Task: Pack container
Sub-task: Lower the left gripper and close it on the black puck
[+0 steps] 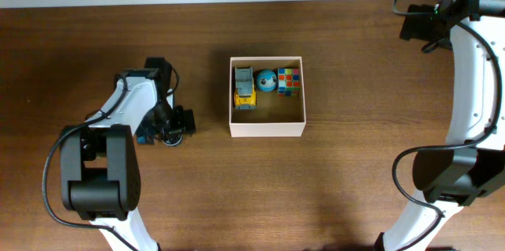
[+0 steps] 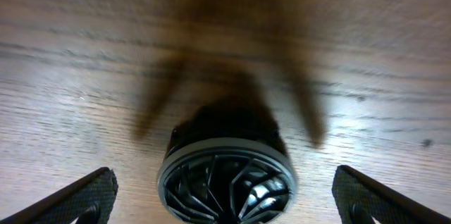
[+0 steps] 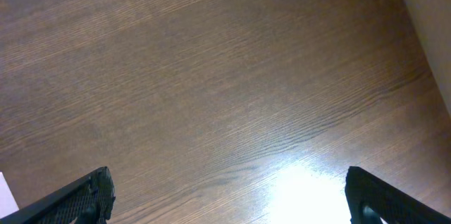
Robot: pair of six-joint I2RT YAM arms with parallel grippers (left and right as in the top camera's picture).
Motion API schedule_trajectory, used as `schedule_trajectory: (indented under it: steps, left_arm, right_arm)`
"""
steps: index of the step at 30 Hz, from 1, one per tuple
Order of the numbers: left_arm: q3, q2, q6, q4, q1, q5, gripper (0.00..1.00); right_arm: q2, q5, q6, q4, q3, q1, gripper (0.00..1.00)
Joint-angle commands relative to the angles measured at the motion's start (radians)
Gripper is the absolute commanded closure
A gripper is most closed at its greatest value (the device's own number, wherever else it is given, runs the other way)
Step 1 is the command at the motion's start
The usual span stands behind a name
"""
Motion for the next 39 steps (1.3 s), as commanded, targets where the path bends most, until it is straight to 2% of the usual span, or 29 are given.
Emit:
schedule_trajectory:
  steps: [1, 5, 9, 17, 18, 21, 28, 39]
  left_arm:
    - [-0.031, 0.02, 0.035, 0.017, 0.004, -0.006, 0.0]
    - [-0.045, 0.02, 0.05, 0.039, 0.004, -0.007, 0.01]
    - [-0.064, 0.02, 0.05, 0.08, 0.004, -0.007, 0.09]
    - [-0.069, 0.022, 0.049, 0.151, 0.004, -0.006, 0.11]
    - [-0.069, 0.022, 0.049, 0.159, 0.004, -0.006, 0.15]
    - [-0.069, 0.022, 0.049, 0.165, 0.004, -0.002, 0.19]
    - [-0.069, 0.022, 0.049, 0.149, 0.004, 0.016, 0.35]
    - [-0.069, 0.022, 0.049, 0.084, 0.004, 0.03, 0.36]
  right_arm:
    - [-0.001, -0.002, 0.0, 0.0, 0.001, 0.002, 0.01]
    - [-0.001, -0.002, 0.0, 0.0, 0.001, 0.002, 0.01]
    - [-0.001, -0.002, 0.0, 0.0, 0.001, 0.002, 0.01]
    - [-0.001, -0.002, 0.0, 0.0, 0.001, 0.002, 0.01]
    - [-0.001, -0.002, 0.0, 0.0, 0.001, 0.002, 0.01]
    - [-0.001, -0.002, 0.0, 0.0, 0.001, 0.002, 0.01]
    - [-0.001, -0.002, 0.0, 0.0, 0.001, 0.002, 0.01]
    - [-0.001, -0.002, 0.0, 0.0, 0.001, 0.002, 0.01]
